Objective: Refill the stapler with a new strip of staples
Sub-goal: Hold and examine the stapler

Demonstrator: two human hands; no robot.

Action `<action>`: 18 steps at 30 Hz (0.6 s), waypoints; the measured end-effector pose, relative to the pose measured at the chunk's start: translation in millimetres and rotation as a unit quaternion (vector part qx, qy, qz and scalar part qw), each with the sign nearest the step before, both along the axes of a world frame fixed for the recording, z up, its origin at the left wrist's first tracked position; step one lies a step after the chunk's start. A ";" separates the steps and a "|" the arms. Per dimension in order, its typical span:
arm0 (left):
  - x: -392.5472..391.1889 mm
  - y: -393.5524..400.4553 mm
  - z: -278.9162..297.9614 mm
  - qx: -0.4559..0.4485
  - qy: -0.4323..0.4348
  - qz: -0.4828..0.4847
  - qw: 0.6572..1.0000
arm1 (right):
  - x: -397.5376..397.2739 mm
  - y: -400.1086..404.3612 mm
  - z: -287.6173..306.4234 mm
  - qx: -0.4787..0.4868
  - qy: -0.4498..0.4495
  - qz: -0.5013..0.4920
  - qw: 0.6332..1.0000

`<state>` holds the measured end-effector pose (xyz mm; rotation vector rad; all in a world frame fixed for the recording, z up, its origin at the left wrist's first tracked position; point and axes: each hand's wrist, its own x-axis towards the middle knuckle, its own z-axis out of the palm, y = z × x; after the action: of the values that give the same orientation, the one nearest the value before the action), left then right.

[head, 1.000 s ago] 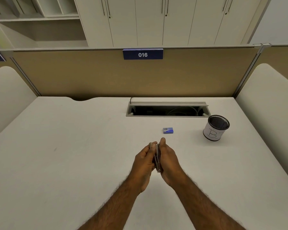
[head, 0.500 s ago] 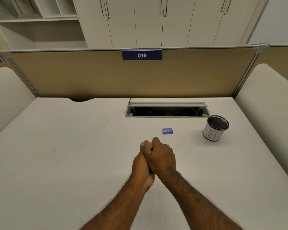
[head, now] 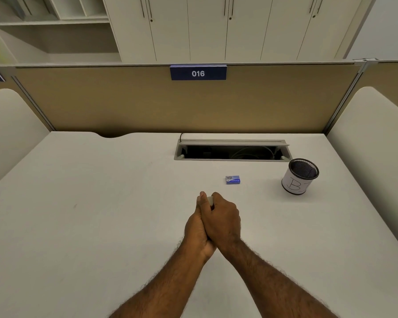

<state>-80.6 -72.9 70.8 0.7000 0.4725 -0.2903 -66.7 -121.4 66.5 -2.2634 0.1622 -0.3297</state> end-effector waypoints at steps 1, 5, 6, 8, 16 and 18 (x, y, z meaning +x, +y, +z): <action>0.9 -2.2 -2.3 -0.036 0.003 0.008 0.999 | -1.8 1.1 1.1 0.020 -0.030 -0.010 0.999; 5.4 3.2 -22.7 -0.103 0.007 0.037 0.994 | -8.9 4.2 4.6 0.080 -0.128 -0.028 0.988; 7.1 2.8 -26.0 -0.114 0.009 0.031 0.993 | -9.0 4.3 4.7 0.087 -0.133 -0.028 0.987; 7.1 3.5 -23.6 -0.114 0.007 0.025 0.993 | -7.8 3.8 4.5 0.088 -0.136 -0.028 0.986; 16.3 12.3 -19.3 -0.060 0.008 -0.003 0.998 | -15.1 -2.7 4.4 0.152 -0.173 0.024 0.973; 22.3 23.0 -16.2 -0.009 0.021 0.001 1.000 | -24.2 -4.1 3.2 0.147 -0.206 0.058 0.966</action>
<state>-58.3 -49.9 54.6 0.6760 0.5101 -0.3069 -90.9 -125.5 69.7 -1.8567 -0.1309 -0.6585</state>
